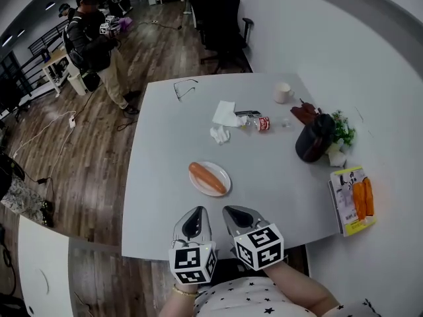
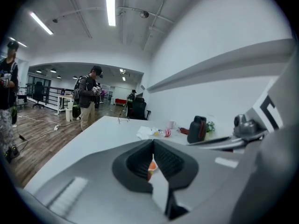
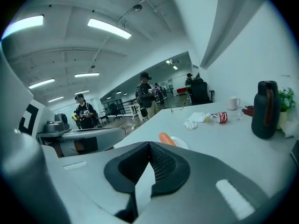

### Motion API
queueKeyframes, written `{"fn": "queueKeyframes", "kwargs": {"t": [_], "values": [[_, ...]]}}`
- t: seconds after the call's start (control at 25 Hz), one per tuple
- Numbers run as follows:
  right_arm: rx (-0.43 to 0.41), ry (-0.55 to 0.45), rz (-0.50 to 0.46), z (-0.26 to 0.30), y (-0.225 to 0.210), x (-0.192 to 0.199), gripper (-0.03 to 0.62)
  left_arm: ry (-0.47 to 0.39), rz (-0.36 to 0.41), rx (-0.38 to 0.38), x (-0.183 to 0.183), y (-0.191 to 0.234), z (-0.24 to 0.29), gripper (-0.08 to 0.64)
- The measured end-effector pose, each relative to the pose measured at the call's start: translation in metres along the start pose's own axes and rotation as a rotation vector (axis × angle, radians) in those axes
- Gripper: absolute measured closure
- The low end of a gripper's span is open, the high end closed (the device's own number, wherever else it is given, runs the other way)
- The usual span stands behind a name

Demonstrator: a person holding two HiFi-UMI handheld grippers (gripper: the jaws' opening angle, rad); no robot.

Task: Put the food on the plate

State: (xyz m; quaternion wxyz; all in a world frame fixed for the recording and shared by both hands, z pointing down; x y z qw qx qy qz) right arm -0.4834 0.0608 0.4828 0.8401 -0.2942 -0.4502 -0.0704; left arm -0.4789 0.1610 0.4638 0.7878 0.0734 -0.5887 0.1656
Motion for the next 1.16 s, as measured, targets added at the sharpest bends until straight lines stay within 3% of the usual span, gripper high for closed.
{"fn": "queueKeyframes", "kwargs": {"t": [1.16], "values": [[0.029,-0.111,-0.008,-0.038,0.004,-0.005,0.594,-0.029,0.042,0.044,-0.012,-0.025,-0.017,0.552]]}}
Point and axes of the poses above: the fingertips, and each gripper's own axes: z forward along the fingers, y to its left, x out of its underside, the point moved 4 cm from there along -z, backward along the fingers, and after that the axes turned 13 degrees about z, right-handed, at the moved point
